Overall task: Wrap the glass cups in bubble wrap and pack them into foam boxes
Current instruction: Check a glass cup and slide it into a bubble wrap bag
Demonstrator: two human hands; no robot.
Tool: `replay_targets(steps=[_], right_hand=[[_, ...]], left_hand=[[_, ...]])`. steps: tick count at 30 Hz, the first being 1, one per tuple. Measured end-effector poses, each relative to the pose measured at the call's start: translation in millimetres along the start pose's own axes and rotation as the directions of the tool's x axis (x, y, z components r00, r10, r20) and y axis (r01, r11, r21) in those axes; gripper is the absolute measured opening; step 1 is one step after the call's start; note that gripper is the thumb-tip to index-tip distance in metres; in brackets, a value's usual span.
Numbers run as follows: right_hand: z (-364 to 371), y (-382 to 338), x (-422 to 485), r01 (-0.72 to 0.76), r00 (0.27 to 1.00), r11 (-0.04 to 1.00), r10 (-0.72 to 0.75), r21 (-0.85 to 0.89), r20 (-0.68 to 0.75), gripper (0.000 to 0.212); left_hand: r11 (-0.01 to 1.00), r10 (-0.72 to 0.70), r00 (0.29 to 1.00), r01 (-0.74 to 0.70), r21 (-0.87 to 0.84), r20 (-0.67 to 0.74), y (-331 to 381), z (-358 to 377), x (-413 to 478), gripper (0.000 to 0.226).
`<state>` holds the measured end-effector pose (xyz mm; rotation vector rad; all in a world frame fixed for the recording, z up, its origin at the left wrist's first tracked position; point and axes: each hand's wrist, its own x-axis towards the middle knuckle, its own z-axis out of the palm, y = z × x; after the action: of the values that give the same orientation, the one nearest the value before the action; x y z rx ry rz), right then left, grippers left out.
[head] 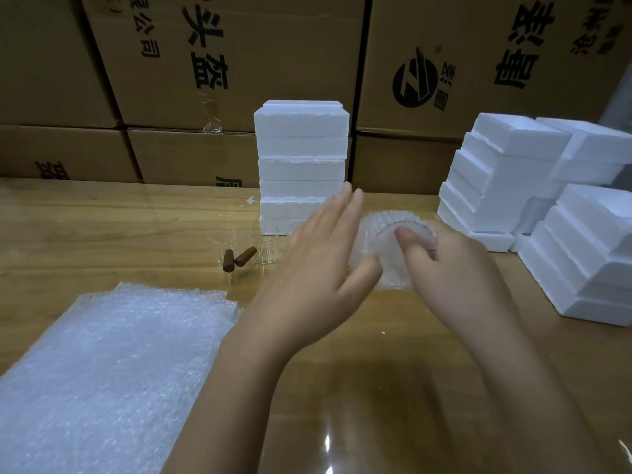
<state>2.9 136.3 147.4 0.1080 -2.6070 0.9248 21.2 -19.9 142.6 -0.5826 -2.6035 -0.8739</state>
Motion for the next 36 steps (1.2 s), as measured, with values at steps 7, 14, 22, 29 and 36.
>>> replay_targets(steps=[7,14,22,29,36], right_hand=[[12,-12,-10,0.129,0.955,0.985,-0.154,-0.111,-0.253,0.04],[16,-29,-22,0.203,0.889,0.955,-0.273,-0.217,-0.368,0.029],[18,-34,-26,0.164,0.967,0.97,-0.194,-0.18,-0.164,0.037],[14,-23,-20,0.171,0.969,0.963,-0.203,-0.21,-0.139,0.037],[5,-14,-11,0.136,0.953,0.991,-0.134,-0.01,-0.272,0.037]], left_hand=[[0.969,-0.1,0.989,0.071,-0.237,-0.111,13,13,6,0.056],[0.927,-0.238,0.931,0.134,-0.35,-0.276,14,11,7,0.055],[0.975,-0.216,0.888,0.17,-0.146,-0.406,6,9,8,0.05],[0.992,-0.095,0.905,0.118,0.032,-0.415,17,20,7,0.044],[0.947,-0.184,0.949,0.102,-0.306,-0.255,23,20,6,0.07]])
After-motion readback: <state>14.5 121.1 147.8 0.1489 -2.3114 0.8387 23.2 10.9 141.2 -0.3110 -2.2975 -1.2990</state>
